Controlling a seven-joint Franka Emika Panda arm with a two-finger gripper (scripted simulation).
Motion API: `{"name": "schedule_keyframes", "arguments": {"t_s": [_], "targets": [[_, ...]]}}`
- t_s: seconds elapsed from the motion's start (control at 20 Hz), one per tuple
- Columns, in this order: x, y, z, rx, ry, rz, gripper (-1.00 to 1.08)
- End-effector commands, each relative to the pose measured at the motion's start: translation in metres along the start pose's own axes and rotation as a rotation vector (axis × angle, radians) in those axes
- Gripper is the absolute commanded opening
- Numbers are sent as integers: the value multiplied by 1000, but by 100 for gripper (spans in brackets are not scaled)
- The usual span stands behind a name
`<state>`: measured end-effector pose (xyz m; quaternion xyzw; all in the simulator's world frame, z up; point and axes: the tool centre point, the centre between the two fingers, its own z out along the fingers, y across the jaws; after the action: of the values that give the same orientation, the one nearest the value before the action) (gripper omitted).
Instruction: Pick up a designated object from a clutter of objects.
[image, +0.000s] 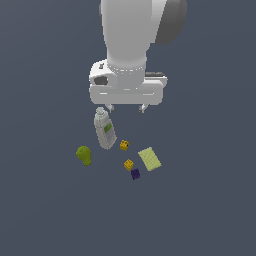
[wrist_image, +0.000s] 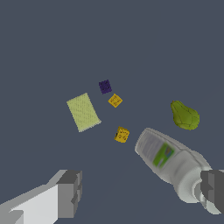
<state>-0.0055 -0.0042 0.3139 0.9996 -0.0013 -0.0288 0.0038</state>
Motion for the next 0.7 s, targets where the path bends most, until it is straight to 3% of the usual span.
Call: {"name": "schedule_keyframes", "arguments": {"t_s": [0.0,0.65], "targets": [[1,0,1,-1,0,-2,100],[41,-9,50,-5,14,-80,100]]}}
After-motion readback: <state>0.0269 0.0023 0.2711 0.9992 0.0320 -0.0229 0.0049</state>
